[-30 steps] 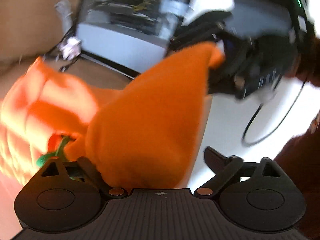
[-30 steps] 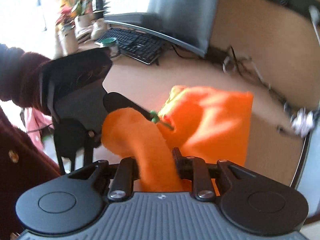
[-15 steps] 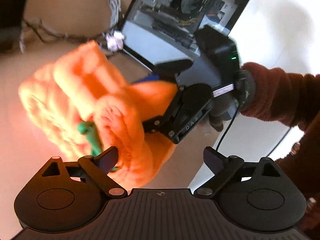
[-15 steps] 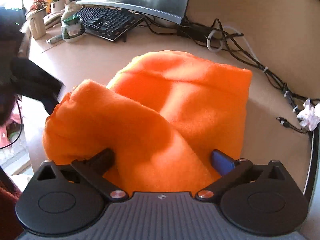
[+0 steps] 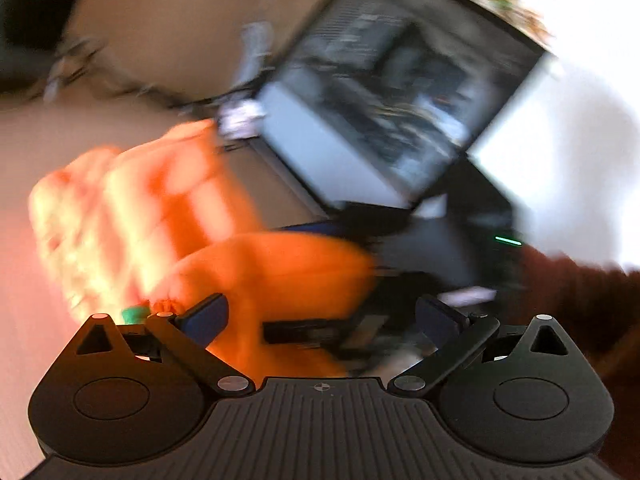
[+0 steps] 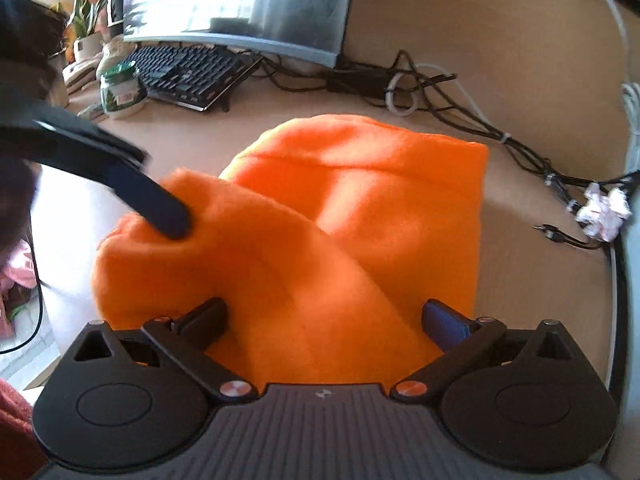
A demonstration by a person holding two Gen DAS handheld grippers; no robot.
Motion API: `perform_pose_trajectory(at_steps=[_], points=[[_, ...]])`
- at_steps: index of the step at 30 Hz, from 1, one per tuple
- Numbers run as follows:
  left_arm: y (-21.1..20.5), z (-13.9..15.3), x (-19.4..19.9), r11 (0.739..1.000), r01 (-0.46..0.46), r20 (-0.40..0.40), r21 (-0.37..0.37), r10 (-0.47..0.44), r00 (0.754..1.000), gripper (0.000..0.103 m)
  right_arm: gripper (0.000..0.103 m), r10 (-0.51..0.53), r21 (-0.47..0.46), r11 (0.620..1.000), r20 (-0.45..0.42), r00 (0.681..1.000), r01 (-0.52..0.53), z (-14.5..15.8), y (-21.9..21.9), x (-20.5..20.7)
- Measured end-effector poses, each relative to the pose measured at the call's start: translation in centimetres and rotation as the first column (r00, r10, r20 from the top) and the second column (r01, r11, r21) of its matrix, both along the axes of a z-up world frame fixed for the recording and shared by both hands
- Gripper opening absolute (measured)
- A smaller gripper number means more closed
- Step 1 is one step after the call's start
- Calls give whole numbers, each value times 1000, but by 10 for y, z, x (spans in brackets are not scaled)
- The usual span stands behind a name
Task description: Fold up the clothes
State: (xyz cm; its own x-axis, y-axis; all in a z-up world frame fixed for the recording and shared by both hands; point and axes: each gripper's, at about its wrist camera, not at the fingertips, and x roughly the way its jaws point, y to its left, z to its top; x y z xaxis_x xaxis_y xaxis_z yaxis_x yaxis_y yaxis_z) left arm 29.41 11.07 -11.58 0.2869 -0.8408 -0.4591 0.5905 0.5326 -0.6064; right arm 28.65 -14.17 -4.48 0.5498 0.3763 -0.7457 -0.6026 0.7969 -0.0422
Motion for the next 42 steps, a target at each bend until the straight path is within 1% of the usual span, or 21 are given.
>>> perform_pose_trajectory(at_steps=[2,3,6,8,10,12,14,16,19,21,23,25,28,30,31,32,34,35,37,40,42], points=[[-1,-5,6,1000,-25,-21,-2,25,999,102,103,-40,16,999,40,998,40,11,-11,-10],[-1,-6,8,999,-33,-28,-4,33,999,102,103,-66,16,998,81,995,65,20,-17,-19],[-2,-11,13,998,-56,-49,-11,56,997,102,103,-118,46,993,192,974,111,45,-30,-48],[-3,-14,16,997,-72,-63,-16,71,995,102,103,-153,80,987,247,957,138,56,-36,-63],[-4,-17,20,996,-88,-77,-20,86,993,102,103,-235,93,972,289,928,217,54,-36,-66],[-2,-21,21,994,-104,-99,-29,101,990,102,103,-331,42,941,314,890,335,36,-28,-56],[0,-23,19,993,-110,-108,-32,106,988,102,103,-380,-42,911,306,873,411,13,-21,-40],[1,-24,18,993,-114,-105,-22,111,988,102,103,-380,-113,898,287,880,425,-10,-13,-29],[3,-25,16,992,-129,-102,-14,127,987,103,103,-421,-91,885,265,867,457,-21,-10,-21],[5,-28,16,990,-141,-113,-23,137,984,103,103,-461,-51,878,185,868,476,-20,-17,-11],[7,-29,17,989,-147,-126,-33,141,982,103,103,-470,-18,880,118,875,475,-20,-25,-2],[9,-30,17,988,-151,-137,-40,145,980,103,103,-449,0,893,77,890,451,-15,-34,2],[8,-30,19,987,-156,-146,-41,148,978,103,103,-427,65,904,120,896,422,9,-45,-14],[8,-32,20,985,-166,-161,-52,156,975,103,103,-387,87,922,228,893,378,26,-43,-34],[8,-32,21,984,-169,-166,-56,158,973,103,103,-363,68,931,283,888,359,31,-39,-41],[8,-33,21,983,-172,-169,-59,160,973,103,103,-342,21,934,330,880,356,30,-33,-45],[8,-34,22,982,-176,-175,-65,162,971,103,103,-321,-101,915,401,858,390,14,-19,-40],[8,-34,21,982,-176,-175,-63,163,971,103,103,-317,-146,906,384,867,396,-1,-15,-33],[7,-33,21,983,-174,-170,-52,163,972,103,103,-331,-170,901,325,886,399,-27,-14,-19],[8,-33,21,981,-186,-181,-56,173,968,103,103,-337,-164,901,316,887,401,-22,-13,-11],[9,-33,20,980,-193,-187,-59,179,966,103,103,-317,-151,910,349,882,387,-12,-11,-20]])
